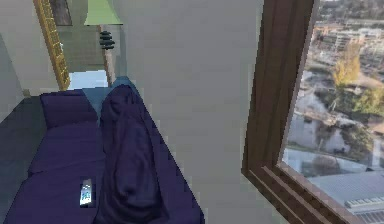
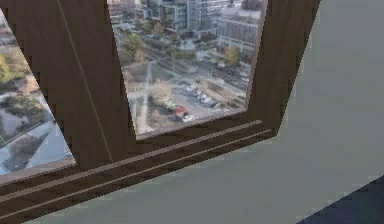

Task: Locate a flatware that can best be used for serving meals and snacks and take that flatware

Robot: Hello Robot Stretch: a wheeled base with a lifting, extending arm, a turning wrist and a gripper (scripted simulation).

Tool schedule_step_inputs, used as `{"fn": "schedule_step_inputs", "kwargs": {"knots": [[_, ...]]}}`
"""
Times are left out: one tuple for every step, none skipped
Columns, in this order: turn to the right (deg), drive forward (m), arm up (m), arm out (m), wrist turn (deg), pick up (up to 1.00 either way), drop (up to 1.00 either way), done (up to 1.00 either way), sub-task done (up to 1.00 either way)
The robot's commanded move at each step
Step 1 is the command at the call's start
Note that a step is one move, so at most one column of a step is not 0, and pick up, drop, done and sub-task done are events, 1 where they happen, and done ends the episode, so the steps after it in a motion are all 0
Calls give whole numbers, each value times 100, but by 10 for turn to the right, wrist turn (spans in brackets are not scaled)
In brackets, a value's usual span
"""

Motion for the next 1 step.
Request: {"fn": "schedule_step_inputs", "kwargs": {"knots": [[-450,0,0,0,0,0,0,0,0]]}}
